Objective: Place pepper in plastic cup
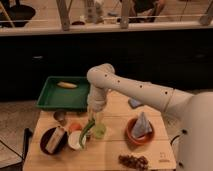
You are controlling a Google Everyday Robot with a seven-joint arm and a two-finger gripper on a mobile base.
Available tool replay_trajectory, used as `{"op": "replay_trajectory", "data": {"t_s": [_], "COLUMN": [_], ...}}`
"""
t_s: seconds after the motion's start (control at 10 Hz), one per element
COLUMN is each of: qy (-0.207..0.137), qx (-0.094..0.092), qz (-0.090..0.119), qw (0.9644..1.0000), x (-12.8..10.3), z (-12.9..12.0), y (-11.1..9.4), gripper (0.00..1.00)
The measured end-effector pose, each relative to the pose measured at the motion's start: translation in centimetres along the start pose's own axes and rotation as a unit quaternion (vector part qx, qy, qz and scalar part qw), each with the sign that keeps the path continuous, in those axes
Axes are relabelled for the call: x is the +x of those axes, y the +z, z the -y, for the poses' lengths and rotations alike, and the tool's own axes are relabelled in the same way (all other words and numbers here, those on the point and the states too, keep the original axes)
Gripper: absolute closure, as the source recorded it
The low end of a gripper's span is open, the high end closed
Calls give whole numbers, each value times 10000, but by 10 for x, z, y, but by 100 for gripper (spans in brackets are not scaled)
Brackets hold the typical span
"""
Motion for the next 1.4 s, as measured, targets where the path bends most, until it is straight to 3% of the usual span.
{"op": "replay_trajectory", "data": {"t_s": [0.7, 1.4], "qy": [-301, -111], "qx": [-131, 112], "qz": [-183, -226], "qw": [9993, 9996], "x": [25, 57], "z": [-16, -14], "y": [-5, 7], "gripper": [100, 100]}}
